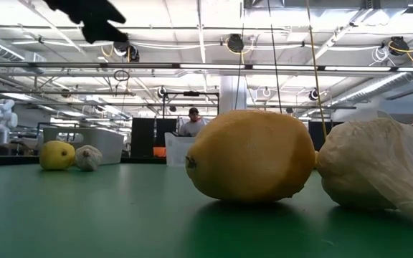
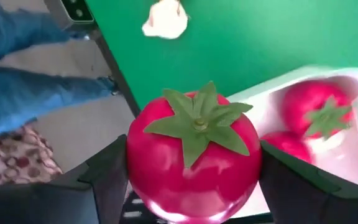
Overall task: Sort produce into baskets
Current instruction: Put the red tomato into the white bin
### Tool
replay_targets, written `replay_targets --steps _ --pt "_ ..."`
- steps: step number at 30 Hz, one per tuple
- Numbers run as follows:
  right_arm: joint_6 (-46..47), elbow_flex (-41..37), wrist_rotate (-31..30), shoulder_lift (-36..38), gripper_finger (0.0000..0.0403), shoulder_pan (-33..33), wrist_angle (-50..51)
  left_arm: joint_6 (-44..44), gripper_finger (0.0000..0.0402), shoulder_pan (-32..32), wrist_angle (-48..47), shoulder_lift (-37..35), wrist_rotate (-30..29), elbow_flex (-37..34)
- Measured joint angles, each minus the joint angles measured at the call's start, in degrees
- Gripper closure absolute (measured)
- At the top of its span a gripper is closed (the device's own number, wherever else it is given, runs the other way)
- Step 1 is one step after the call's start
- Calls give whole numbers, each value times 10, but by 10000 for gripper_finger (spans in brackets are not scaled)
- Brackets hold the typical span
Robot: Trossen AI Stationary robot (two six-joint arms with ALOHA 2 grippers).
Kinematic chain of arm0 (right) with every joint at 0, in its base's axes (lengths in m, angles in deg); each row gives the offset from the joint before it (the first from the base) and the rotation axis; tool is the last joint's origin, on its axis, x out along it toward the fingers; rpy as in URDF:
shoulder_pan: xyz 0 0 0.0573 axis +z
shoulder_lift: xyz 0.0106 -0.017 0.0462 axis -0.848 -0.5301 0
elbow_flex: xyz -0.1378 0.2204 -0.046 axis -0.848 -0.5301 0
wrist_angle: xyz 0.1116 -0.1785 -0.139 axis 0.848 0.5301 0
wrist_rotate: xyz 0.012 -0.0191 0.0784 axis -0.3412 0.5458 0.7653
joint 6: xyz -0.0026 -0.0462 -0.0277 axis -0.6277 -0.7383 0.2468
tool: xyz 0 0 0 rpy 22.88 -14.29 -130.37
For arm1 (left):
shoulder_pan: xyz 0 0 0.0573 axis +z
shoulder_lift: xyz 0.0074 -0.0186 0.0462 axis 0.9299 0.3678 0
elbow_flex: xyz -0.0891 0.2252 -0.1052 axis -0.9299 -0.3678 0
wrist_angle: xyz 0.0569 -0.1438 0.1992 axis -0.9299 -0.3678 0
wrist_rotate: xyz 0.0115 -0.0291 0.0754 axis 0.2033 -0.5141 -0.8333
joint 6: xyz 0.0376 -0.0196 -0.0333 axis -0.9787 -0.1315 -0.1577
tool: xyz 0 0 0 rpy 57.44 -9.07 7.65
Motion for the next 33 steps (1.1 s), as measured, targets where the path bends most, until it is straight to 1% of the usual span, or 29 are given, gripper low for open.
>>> replay_targets --steps 5,7,9,13,19,22,25,27,30,33 --pt "102 -105 -35 36 117 34 -103 3 89 35 65 26 36 0" --pt "135 -147 -51 47 117 40 -135 5 89 40 81 39 43 0" --pt "168 -188 -53 58 117 44 -174 9 89 39 94 49 51 0" --pt "224 -241 -72 65 117 47 -188 32 89 39 99 65 68 0" --pt "242 -255 -95 65 117 50 -172 50 89 38 96 70 68 0" --pt "248 -256 -96 65 117 52 -141 61 89 38 90 70 68 0" --pt "261 -256 -110 65 117 52 -115 65 89 38 89 70 68 0" --pt "265 -256 -123 65 117 52 -116 66 89 38 88 70 68 0" --pt "269 -257 -124 65 117 52 -121 70 89 38 87 70 68 0" --pt "282 -276 -123 65 117 53 -150 70 89 38 87 70 68 0"
